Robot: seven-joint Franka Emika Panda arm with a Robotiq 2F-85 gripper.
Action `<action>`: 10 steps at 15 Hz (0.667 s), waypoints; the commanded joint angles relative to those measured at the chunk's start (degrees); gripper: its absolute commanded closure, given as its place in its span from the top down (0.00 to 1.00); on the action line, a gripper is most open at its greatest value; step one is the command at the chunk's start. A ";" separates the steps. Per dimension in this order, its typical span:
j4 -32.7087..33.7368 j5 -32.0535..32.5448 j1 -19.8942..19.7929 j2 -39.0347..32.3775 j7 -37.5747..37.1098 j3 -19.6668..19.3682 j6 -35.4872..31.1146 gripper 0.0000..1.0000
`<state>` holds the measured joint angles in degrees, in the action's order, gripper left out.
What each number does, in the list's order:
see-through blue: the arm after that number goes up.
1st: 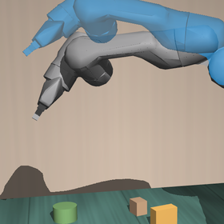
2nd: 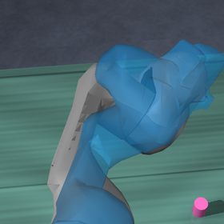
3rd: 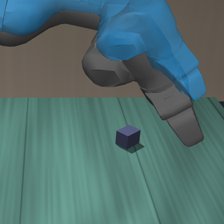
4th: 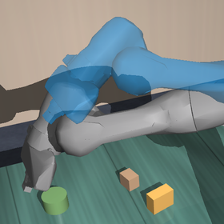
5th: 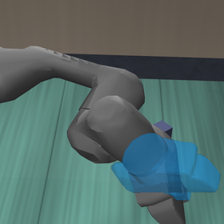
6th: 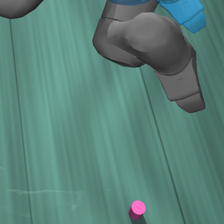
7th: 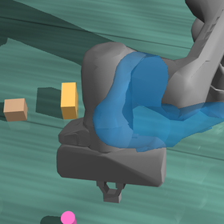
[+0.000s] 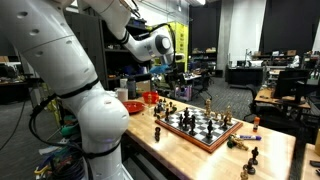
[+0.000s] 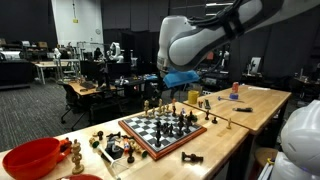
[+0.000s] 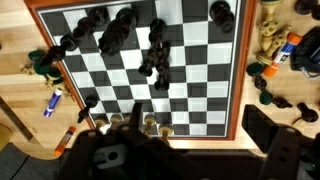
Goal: Pick up the black pawn and place it next to the black bishop
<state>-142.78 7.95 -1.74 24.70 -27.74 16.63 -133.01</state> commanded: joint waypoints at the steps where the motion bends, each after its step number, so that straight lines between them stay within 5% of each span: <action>1: 8.77 5.30 -1.69 -9.14 -0.30 -0.39 1.50 1.00; 2: 4.09 3.47 0.01 -4.73 -0.41 -1.43 0.24 1.00; 10: 6.27 3.21 1.07 -8.52 1.41 -2.57 0.51 1.00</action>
<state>-137.70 11.14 -2.15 18.15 -27.72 15.51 -132.94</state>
